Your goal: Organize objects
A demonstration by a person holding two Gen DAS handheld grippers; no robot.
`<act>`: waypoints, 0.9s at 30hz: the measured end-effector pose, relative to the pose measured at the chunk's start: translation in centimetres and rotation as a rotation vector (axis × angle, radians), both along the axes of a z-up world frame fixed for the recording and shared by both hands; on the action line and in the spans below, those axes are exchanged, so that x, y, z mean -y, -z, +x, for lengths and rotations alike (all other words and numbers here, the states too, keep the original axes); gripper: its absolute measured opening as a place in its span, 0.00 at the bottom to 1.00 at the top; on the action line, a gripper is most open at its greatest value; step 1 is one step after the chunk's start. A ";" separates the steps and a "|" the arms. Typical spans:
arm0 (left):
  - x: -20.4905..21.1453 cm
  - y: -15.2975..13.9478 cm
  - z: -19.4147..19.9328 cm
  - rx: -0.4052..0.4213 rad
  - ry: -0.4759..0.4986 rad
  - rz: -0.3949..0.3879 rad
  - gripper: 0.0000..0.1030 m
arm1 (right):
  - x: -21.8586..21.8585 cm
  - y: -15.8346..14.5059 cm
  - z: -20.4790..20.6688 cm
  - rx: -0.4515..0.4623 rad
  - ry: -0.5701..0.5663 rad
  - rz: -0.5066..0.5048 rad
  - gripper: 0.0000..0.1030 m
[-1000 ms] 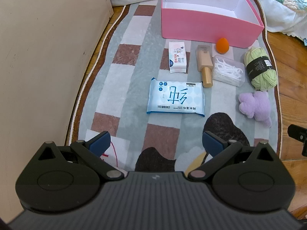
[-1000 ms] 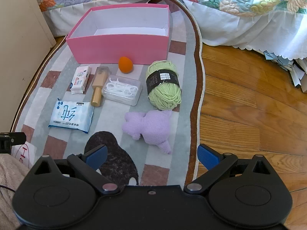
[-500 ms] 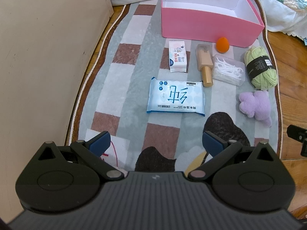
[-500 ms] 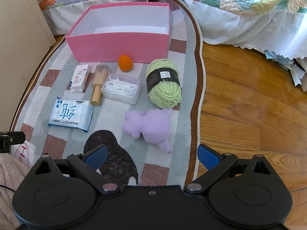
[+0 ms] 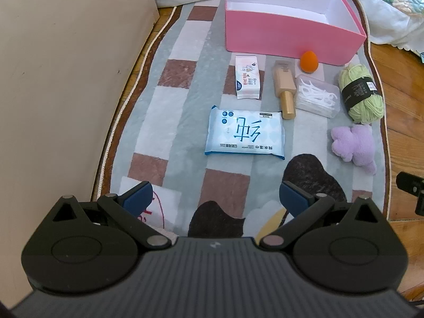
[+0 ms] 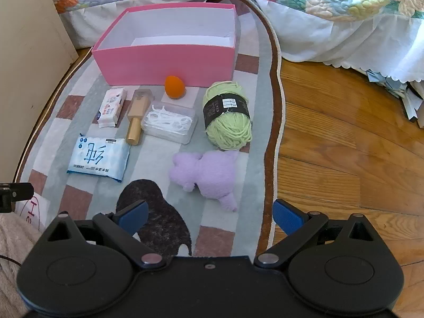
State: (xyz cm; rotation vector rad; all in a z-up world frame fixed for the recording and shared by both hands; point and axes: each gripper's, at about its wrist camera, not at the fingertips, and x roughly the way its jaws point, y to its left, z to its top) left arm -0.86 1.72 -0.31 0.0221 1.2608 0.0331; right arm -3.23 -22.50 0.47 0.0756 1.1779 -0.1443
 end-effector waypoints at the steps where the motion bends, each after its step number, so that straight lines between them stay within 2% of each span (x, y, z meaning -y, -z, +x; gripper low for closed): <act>1: 0.0 0.0 0.0 0.000 0.000 0.000 1.00 | 0.0 0.0 0.0 0.000 -0.001 0.000 0.99; 8: 0.0 -0.2 -0.1 -0.001 0.007 -0.003 1.00 | 0.0 0.1 -0.2 -0.001 -0.001 0.000 0.99; 13: 0.4 -1.9 -0.3 0.023 0.040 -0.012 1.00 | 0.0 -0.2 -0.4 0.010 -0.017 0.019 0.99; 16: 0.3 -3.1 0.4 0.062 0.061 -0.016 1.00 | 0.1 -1.3 -0.4 0.072 -0.078 0.124 0.99; 17: 0.1 -3.4 0.8 0.079 0.114 -0.031 1.00 | 0.1 -1.7 -0.4 0.114 -0.109 0.166 0.99; 20: -0.4 -3.9 2.6 0.139 0.158 -0.090 1.00 | -0.4 -2.1 -0.1 0.238 -0.191 0.209 0.99; 21: -0.6 -3.8 3.5 0.158 0.172 -0.110 1.00 | -0.7 -1.9 0.3 0.263 -0.233 0.215 0.99; 24: -1.0 -2.4 5.7 0.163 0.173 -0.134 1.00 | -1.8 -0.1 2.8 0.224 -0.295 0.224 0.98; 27: -1.5 0.8 8.9 0.093 0.147 -0.188 1.00 | -2.7 2.7 5.1 0.166 -0.295 0.262 0.98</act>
